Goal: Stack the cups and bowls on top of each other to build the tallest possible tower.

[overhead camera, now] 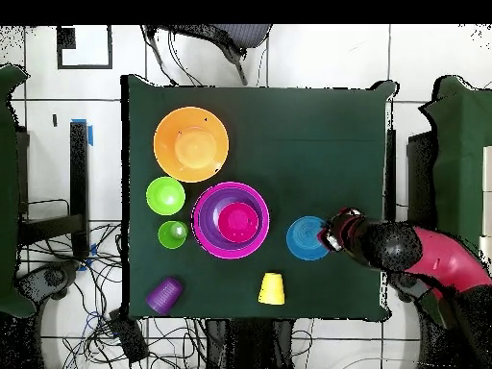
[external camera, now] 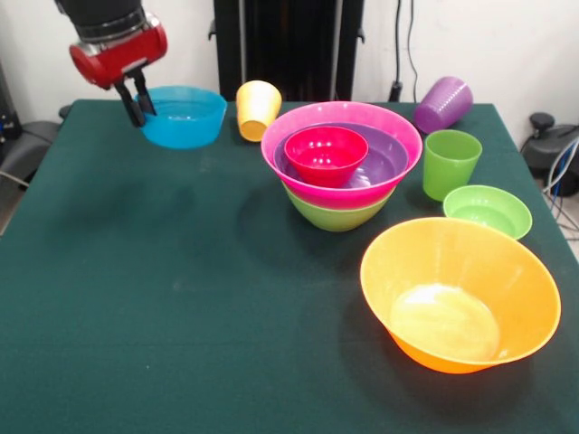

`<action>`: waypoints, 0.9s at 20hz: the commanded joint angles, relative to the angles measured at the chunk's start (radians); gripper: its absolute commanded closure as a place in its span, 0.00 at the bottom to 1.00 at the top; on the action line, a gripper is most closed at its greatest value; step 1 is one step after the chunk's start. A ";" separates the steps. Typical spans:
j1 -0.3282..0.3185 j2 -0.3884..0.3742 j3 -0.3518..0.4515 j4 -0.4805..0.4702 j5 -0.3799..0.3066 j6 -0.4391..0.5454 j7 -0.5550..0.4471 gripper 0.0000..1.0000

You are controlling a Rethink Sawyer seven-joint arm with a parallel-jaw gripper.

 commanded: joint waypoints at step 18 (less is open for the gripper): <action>-0.046 0.013 0.252 0.092 0.258 -0.073 0.125 1.00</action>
